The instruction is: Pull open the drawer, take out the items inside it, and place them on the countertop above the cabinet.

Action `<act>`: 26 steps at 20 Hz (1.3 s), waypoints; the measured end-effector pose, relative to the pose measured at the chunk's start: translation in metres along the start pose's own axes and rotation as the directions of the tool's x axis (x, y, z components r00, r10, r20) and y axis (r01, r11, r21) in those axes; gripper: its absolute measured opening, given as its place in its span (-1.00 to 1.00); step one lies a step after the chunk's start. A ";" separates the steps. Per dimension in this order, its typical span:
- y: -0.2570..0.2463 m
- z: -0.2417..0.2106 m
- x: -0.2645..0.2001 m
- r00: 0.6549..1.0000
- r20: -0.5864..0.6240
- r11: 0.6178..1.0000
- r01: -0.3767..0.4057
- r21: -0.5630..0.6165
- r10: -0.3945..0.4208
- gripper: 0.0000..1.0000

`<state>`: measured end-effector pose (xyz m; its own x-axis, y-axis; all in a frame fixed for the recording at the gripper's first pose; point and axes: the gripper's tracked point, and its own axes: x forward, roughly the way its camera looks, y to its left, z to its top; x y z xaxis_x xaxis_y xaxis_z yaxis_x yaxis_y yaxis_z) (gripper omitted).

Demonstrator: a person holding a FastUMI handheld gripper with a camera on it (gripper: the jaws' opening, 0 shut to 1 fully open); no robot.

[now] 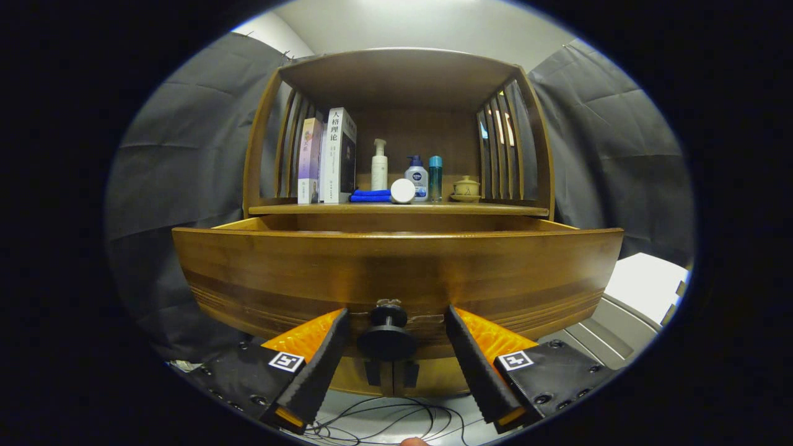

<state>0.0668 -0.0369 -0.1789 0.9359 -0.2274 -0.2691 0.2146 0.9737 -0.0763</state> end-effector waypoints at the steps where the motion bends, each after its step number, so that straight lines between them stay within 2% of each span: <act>1: 0.000 0.003 0.007 1.000 -0.006 1.000 0.000 0.004 0.000 0.96; 8: 0.006 0.014 0.053 0.999 -0.032 0.999 0.024 0.041 -0.022 0.96; 26: 0.002 0.022 0.135 1.000 -0.011 1.000 0.021 -0.006 -0.021 0.96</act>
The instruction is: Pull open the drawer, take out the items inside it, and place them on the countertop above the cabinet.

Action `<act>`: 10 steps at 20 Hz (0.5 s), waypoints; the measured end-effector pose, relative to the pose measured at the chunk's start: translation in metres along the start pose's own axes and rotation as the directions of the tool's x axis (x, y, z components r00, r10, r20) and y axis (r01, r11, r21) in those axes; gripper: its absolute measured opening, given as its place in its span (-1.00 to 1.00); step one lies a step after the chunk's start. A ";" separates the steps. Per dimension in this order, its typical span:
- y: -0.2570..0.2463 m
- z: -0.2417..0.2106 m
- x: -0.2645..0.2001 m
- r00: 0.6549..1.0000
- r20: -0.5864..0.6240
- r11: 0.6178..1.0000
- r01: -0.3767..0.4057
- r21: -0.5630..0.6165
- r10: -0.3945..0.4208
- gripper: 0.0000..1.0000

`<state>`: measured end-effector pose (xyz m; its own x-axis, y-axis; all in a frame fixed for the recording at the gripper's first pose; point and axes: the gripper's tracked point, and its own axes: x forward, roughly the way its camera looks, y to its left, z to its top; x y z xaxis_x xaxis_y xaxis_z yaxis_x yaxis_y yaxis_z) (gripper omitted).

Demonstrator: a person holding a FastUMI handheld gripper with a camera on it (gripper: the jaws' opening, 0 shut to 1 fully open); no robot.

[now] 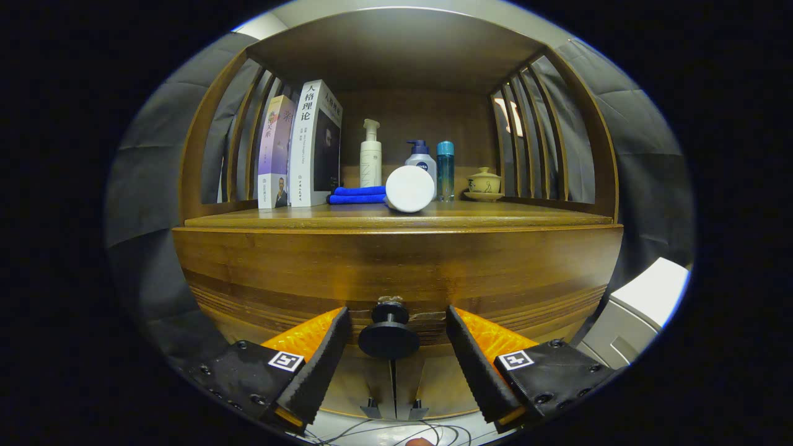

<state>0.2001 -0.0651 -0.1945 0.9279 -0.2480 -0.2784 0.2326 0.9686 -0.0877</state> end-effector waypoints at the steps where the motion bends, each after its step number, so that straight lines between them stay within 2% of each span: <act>1: 0.000 0.000 0.002 1.000 -0.005 1.000 0.003 0.003 -0.003 0.96; 6: -0.001 -0.001 -0.005 1.000 0.002 0.999 -0.009 -0.040 0.010 0.96; 10: -0.004 0.044 -0.051 0.995 0.074 0.998 -0.063 -0.023 0.065 0.98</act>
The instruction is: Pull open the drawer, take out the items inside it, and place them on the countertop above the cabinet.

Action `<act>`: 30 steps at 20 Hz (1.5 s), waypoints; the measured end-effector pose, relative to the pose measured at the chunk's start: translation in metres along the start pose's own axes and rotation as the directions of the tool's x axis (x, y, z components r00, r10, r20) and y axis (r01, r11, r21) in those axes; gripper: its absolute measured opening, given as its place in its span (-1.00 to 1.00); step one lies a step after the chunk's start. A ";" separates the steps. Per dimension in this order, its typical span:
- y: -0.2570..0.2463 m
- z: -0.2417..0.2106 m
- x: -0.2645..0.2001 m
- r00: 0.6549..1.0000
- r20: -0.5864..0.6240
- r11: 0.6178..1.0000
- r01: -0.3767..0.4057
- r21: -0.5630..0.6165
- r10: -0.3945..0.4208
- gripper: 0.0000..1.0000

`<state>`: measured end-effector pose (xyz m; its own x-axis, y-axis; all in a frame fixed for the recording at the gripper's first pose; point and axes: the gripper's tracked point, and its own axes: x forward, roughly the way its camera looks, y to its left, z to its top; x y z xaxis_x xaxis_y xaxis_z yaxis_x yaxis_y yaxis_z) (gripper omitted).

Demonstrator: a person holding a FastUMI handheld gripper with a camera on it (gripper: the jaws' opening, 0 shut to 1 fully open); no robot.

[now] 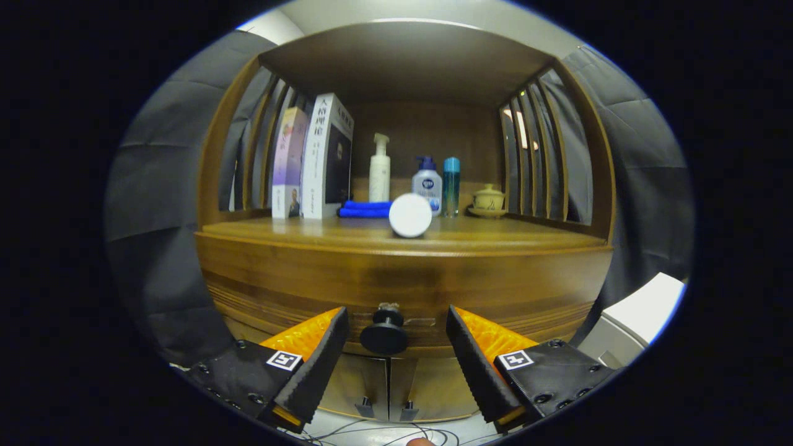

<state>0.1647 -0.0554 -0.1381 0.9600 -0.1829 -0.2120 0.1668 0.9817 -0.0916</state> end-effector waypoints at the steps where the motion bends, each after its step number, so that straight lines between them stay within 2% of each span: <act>1: -0.002 0.012 -0.013 1.000 0.019 1.000 -0.007 0.010 0.007 0.98; 4: -0.007 0.045 -0.054 0.997 0.077 0.999 -0.018 0.051 0.014 0.97; 9: -0.012 0.083 -0.109 0.990 0.129 0.998 -0.063 0.016 0.061 0.97; 14: -0.015 0.084 -0.162 0.986 0.156 0.996 -0.068 0.060 0.058 0.97; 18: -0.007 0.078 -0.192 0.979 0.180 0.993 -0.103 0.062 0.091 0.97; 23: 0.000 0.072 -0.212 0.969 0.218 0.992 -0.122 0.005 0.118 0.96; 30: 0.007 0.065 -0.212 0.972 0.178 0.987 -0.158 0.026 0.151 0.96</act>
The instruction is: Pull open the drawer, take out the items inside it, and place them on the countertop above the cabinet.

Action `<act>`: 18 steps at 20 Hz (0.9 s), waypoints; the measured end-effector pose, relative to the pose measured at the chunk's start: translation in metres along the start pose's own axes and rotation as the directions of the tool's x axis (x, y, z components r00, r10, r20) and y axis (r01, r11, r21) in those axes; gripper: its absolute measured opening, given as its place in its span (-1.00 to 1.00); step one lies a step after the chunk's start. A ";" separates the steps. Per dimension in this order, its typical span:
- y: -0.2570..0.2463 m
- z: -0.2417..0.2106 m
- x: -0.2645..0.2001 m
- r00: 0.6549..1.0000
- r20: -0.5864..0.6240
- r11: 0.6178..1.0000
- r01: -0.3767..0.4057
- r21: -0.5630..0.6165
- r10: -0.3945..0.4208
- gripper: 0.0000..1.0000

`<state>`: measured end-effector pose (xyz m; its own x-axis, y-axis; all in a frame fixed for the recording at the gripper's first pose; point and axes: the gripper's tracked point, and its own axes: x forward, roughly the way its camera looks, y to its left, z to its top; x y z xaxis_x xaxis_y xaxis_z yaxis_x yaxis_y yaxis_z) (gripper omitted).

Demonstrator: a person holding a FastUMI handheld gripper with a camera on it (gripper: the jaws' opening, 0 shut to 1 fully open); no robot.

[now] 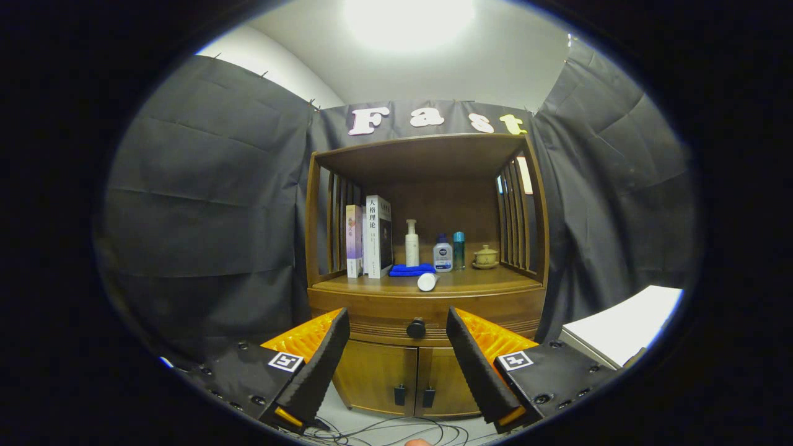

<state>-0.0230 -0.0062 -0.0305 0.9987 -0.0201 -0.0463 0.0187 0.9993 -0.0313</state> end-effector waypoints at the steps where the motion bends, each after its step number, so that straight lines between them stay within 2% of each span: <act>1: -0.001 0.002 -0.001 1.000 0.004 1.000 -0.001 -0.001 0.001 0.96; 18: -0.008 0.017 -0.001 0.999 0.027 0.999 -0.021 0.048 0.020 0.96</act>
